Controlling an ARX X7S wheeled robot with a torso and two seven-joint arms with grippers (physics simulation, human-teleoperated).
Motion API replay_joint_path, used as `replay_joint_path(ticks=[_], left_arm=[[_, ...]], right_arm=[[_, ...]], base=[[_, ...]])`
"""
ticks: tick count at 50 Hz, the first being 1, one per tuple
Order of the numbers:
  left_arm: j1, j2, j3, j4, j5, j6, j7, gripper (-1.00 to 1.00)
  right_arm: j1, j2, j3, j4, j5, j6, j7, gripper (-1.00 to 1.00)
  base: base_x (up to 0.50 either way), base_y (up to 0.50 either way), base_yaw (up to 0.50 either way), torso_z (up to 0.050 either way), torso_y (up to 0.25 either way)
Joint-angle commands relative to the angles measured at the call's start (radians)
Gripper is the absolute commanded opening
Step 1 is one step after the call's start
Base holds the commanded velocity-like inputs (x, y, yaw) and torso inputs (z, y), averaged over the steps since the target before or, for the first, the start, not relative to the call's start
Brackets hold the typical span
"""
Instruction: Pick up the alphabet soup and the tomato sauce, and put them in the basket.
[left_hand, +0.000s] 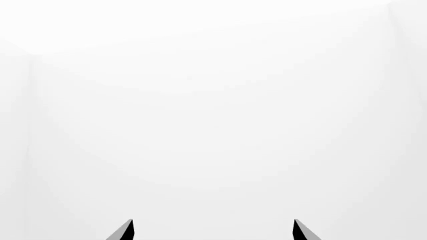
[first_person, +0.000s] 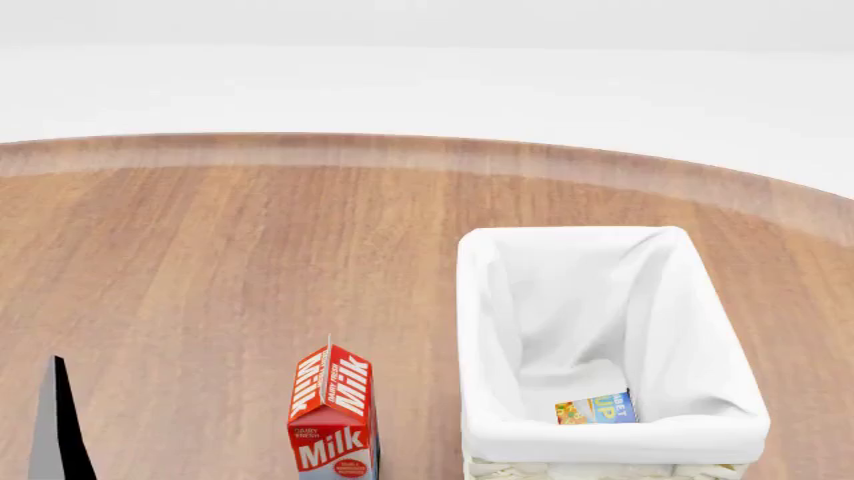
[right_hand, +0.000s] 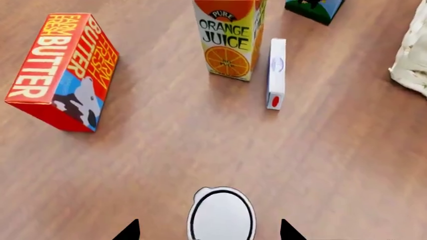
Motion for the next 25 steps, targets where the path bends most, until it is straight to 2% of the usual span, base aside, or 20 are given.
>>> replay_joint_path(ticks=[1,25], left_arm=[[0.006,-0.005,-0.005,0.001,-0.004,0.005,-0.004,1.00],[0.004,-0.007,0.001,-0.003,-0.001,0.007,-0.008,1.00]], right_arm=[[-0.024,-0.016,-0.003,0.081,-0.035,-0.040,-0.060,1.00],[-0.045,-0.045,-0.001,0.184,-0.049,-0.086,-0.130,1.00]], base=[[0.00,0.00,0.00,0.000,0.000],[0.00,0.00,0.00,0.000,0.000]])
